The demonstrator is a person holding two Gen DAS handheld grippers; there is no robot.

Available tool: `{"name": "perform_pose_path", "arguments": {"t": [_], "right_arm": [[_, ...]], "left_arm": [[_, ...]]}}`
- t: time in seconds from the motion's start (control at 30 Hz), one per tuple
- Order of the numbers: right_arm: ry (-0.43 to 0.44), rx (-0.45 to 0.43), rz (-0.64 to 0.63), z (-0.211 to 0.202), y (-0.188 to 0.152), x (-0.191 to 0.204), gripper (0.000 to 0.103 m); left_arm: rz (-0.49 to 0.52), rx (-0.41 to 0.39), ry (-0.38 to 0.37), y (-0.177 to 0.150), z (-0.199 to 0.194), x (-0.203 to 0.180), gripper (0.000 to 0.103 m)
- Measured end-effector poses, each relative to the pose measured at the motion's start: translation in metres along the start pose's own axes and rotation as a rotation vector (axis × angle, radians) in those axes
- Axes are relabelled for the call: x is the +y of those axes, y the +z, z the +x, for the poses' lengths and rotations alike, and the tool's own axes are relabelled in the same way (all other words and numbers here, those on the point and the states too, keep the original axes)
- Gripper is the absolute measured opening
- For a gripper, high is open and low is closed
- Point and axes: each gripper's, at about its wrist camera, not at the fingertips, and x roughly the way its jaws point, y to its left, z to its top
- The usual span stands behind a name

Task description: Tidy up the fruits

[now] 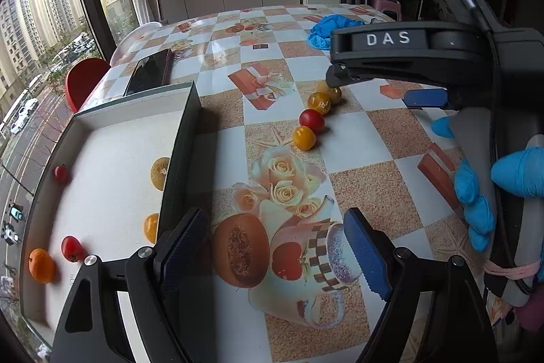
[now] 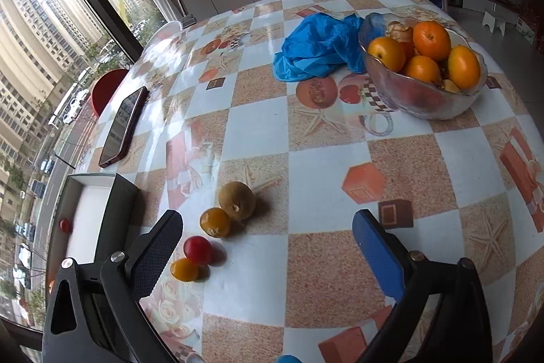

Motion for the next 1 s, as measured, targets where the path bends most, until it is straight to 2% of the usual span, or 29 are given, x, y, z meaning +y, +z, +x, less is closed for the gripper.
{"name": "perform_pose_path", "arguments": {"t": [0.1, 0.17, 0.27, 0.3, 0.33, 0.6, 0.83, 1.0], "right_arm": [[-0.003, 0.034, -0.005, 0.017, 0.006, 0.010, 0.074], [-0.031, 0.031, -0.025, 0.023, 0.007, 0.016, 0.070], [-0.049, 0.042, -0.058, 0.027, 0.006, 0.020, 0.048], [-0.024, 0.039, -0.055, 0.024, 0.006, 0.018, 0.034], [-0.020, 0.035, -0.051, 0.021, 0.005, 0.015, 0.030], [0.057, -0.003, 0.014, -0.022, -0.013, -0.035, 0.030], [0.050, -0.013, 0.024, -0.051, -0.048, -0.074, 0.030], [0.036, -0.030, 0.010, -0.062, -0.065, -0.087, 0.030]], "left_arm": [[-0.008, 0.001, -0.003, -0.004, -0.002, 0.003, 0.084], [-0.010, -0.001, -0.006, -0.004, -0.003, 0.005, 0.084], [-0.015, -0.007, -0.006, -0.003, -0.005, 0.008, 0.084], [-0.018, -0.008, -0.007, -0.001, -0.004, 0.009, 0.084], [-0.021, -0.009, -0.008, 0.000, -0.004, 0.009, 0.084], [-0.014, -0.020, -0.030, 0.019, 0.003, -0.001, 0.084], [-0.019, -0.010, -0.031, 0.042, 0.026, -0.015, 0.084], [-0.027, 0.014, -0.033, 0.053, 0.046, -0.019, 0.084]]}}
